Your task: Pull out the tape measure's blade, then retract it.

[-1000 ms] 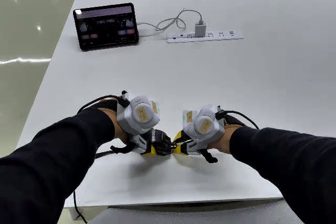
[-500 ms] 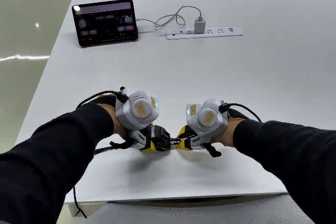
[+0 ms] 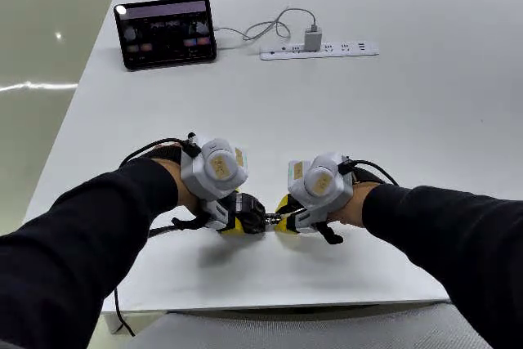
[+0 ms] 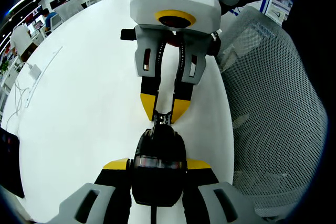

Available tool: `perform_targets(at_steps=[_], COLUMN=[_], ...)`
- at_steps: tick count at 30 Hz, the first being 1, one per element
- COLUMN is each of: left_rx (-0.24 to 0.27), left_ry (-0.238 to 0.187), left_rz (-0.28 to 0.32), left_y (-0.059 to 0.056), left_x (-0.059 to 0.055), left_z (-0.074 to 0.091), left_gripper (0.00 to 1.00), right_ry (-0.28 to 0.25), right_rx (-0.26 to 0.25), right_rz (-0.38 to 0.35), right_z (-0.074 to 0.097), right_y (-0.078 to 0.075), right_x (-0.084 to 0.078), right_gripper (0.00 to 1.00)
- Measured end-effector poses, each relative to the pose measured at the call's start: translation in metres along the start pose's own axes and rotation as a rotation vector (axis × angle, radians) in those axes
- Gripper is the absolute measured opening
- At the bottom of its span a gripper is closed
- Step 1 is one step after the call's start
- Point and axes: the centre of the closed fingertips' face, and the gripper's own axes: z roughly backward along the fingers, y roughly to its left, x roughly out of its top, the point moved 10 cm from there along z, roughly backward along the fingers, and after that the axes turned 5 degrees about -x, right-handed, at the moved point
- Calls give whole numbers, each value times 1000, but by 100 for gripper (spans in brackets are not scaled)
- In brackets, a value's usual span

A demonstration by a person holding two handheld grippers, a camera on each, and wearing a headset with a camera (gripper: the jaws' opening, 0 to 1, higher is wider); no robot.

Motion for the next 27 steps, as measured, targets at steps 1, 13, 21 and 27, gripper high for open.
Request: perform_targets(at_steps=[1, 13, 21, 27], left_rx=[0, 2, 4, 8], left_ry=[2, 1, -14, -21], left_rz=[-3, -5, 3, 8], left_y=[0, 0, 0, 0], left_x=[0, 0, -2, -2], left_z=[0, 0, 2, 2], left_gripper=[33, 33, 33, 33], right_ry=[11, -12, -22, -18], right_rx=[0, 32, 29, 28], right_rz=[8, -37, -58, -51], right_z=[-2, -14, -12, -9], right_y=[0, -5, -4, -6], right_x=[0, 6, 6, 4], right_gripper=[12, 12, 11, 11])
